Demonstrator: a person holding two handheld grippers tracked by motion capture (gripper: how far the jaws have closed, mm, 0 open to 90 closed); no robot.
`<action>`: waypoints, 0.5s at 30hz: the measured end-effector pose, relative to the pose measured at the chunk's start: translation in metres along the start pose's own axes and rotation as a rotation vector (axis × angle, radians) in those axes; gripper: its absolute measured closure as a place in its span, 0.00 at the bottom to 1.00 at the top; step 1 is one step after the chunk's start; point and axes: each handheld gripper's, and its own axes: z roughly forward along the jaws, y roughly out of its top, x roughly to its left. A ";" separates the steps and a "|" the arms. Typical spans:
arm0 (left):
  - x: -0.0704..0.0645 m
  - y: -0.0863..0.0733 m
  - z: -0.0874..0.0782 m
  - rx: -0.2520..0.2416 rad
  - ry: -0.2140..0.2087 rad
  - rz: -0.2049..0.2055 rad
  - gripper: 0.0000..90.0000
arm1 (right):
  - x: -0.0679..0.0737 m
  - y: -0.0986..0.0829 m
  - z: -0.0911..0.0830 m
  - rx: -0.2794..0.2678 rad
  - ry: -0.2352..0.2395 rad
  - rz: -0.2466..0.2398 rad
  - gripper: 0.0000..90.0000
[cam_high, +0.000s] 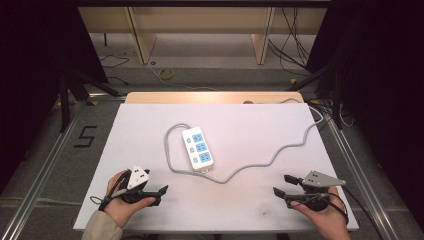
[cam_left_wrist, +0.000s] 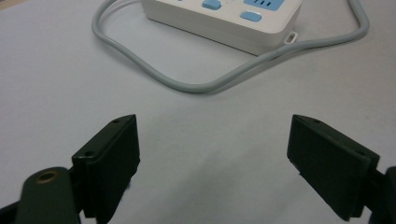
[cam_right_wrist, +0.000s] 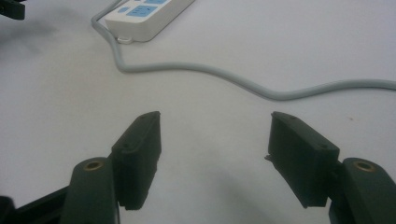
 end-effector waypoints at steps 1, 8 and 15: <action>0.000 0.000 0.000 0.003 0.005 -0.001 0.19 | 0.000 0.000 0.000 -0.002 -0.002 0.000 0.39; 0.002 -0.001 -0.001 0.013 0.012 -0.008 0.22 | 0.001 0.000 -0.001 0.001 -0.003 0.000 0.39; 0.002 -0.001 0.000 0.014 0.012 -0.007 0.22 | 0.001 0.000 -0.001 0.003 -0.002 -0.002 0.39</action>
